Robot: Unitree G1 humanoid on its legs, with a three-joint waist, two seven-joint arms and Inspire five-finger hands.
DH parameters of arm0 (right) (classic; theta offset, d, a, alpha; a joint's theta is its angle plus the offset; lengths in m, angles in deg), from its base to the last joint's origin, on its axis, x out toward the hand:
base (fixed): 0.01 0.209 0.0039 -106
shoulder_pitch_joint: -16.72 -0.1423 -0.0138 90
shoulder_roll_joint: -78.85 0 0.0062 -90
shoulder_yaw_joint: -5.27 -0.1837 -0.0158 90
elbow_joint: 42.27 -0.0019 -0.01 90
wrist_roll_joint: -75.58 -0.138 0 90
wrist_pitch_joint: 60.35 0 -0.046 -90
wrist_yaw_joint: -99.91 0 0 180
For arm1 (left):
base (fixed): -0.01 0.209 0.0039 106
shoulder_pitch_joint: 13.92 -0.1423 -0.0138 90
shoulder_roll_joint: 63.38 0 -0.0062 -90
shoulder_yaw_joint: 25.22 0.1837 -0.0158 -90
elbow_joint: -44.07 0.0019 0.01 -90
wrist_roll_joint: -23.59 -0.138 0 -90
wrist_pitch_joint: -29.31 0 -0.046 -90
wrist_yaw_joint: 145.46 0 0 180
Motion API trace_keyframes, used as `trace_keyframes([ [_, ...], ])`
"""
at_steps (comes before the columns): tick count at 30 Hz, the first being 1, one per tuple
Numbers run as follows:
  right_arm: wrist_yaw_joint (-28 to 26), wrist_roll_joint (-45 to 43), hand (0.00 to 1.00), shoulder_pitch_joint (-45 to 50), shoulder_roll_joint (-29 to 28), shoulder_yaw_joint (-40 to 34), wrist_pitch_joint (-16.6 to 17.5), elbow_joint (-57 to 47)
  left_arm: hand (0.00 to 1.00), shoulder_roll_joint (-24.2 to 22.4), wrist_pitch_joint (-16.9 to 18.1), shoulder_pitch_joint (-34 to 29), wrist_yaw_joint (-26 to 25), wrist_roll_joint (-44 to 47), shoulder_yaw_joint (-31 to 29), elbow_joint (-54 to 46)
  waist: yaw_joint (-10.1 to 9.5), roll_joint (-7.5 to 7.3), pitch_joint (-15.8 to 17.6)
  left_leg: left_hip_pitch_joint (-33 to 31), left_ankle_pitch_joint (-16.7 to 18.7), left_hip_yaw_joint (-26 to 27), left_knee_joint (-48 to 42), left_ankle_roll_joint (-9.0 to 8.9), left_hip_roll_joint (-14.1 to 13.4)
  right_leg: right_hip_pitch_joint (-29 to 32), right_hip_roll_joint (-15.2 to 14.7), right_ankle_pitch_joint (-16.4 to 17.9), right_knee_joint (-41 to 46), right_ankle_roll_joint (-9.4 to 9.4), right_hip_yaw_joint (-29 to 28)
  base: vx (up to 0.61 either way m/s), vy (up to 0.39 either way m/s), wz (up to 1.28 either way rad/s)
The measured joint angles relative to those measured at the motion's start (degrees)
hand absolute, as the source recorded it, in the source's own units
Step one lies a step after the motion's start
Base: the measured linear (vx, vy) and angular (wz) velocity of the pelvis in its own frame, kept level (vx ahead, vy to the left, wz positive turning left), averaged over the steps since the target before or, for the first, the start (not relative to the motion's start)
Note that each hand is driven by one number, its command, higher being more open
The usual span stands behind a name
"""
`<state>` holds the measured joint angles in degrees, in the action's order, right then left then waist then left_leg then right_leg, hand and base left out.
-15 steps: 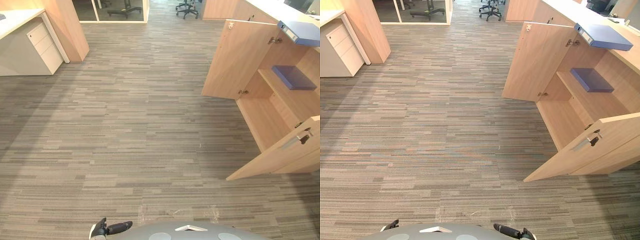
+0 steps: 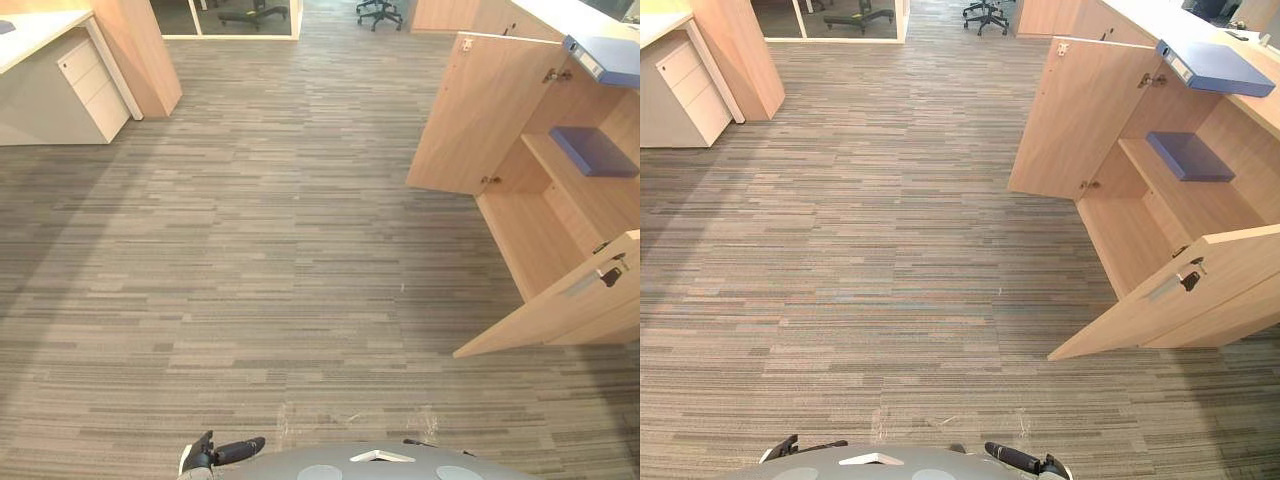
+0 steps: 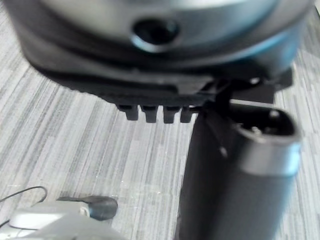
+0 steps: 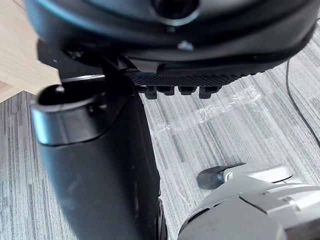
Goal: Walk over to the cabinet, pick up the folder, carry it to the office cabinet, place the folder inside the office cabinet, then close the office cabinet door
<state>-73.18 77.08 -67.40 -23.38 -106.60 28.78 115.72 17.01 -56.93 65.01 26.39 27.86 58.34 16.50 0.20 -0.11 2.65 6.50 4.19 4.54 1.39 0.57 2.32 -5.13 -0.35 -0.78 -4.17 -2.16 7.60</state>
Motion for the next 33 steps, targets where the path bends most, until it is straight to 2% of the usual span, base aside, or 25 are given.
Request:
trace_keyframes([
  [9, 0.8, -0.1, 1.00, 0.0, -0.3, 0.0, 0.0, 0.0, 1.00, 0.1, 0.4, -0.1, -0.6, -0.2, 0.1, 0.0, 0.00, -0.75, 0.4, 0.5, -0.6, -0.2, 1.1, 0.04, 0.0, -0.2, 0.0, 0.0, -0.2, 0.04, 0.5, -0.02, -0.002, 0.01],
  [24, 0.8, -1.8, 1.00, -0.3, -0.9, -0.1, 0.1, -0.2, 1.00, 1.9, 1.0, 0.8, -0.2, -0.6, 3.9, -1.2, 0.17, -1.54, 1.1, -1.1, -1.8, -1.5, 3.0, 0.09, 0.1, 1.9, 0.0, 0.0, -0.3, 0.04, 2.0, -0.01, 0.001, 0.04],
  [27, 0.8, -1.9, 1.00, -0.7, -1.1, -0.6, 0.2, -0.3, 1.00, 2.1, 1.0, 1.6, 0.0, -0.6, 3.8, -1.2, 0.16, -1.84, 2.5, -1.4, -1.7, -1.6, 2.7, -0.14, 0.1, 1.9, 0.0, 0.1, -0.3, 0.20, 2.2, -0.01, 0.011, 0.04],
  [28, 0.9, -1.9, 1.00, -0.7, -1.3, -0.6, 0.2, -0.3, 1.00, 2.3, 1.0, 1.6, 0.0, -0.6, 3.7, -1.2, 0.17, -2.06, 2.7, -2.0, -1.0, -1.6, 1.5, -0.49, 0.2, 1.9, -0.1, 0.2, -0.2, 0.33, 2.2, -0.01, 0.006, 0.05],
  [30, 0.8, -2.0, 1.00, -1.4, -1.4, -0.8, 0.3, -0.3, 1.00, 2.4, 1.0, 2.1, -0.1, -0.5, 2.7, -1.7, 0.12, -2.45, 4.3, -6.0, 4.1, -0.8, -9.0, -1.87, -0.3, 1.9, -0.3, 1.6, 1.5, 1.79, 2.2, -0.01, -0.022, 0.00],
  [31, 0.8, -2.1, 1.00, -1.8, -1.4, -1.7, 0.3, -0.3, 1.00, 1.7, 1.0, 1.9, -0.2, -0.3, 0.5, -2.8, 0.08, -2.31, 5.4, -9.1, 7.1, 1.0, -18.1, -3.88, -1.4, 1.9, -0.1, 3.3, 3.3, 2.45, 2.0, -0.06, -0.064, -0.05],
  [32, 0.7, -2.6, 1.00, -1.9, -1.5, -2.5, 0.3, -0.3, 1.00, 0.5, 1.1, 2.0, -0.4, 0.0, -3.1, -4.3, -0.01, -2.16, 6.2, -13.3, 8.2, 3.5, -29.4, -4.34, -3.2, 1.4, 0.2, 4.8, 4.9, 3.03, 1.7, -0.07, -0.053, -0.08],
  [33, 0.7, -2.9, 1.00, -1.9, -1.5, -2.8, 0.3, -0.4, 1.00, -0.2, 1.2, 1.9, -0.6, 0.2, -4.9, -5.1, -0.03, -1.84, 6.6, -15.5, 8.2, 4.7, -35.6, -4.25, -4.6, 0.8, 0.6, 5.4, 5.7, 3.46, 1.5, -0.04, -0.029, -0.16],
])
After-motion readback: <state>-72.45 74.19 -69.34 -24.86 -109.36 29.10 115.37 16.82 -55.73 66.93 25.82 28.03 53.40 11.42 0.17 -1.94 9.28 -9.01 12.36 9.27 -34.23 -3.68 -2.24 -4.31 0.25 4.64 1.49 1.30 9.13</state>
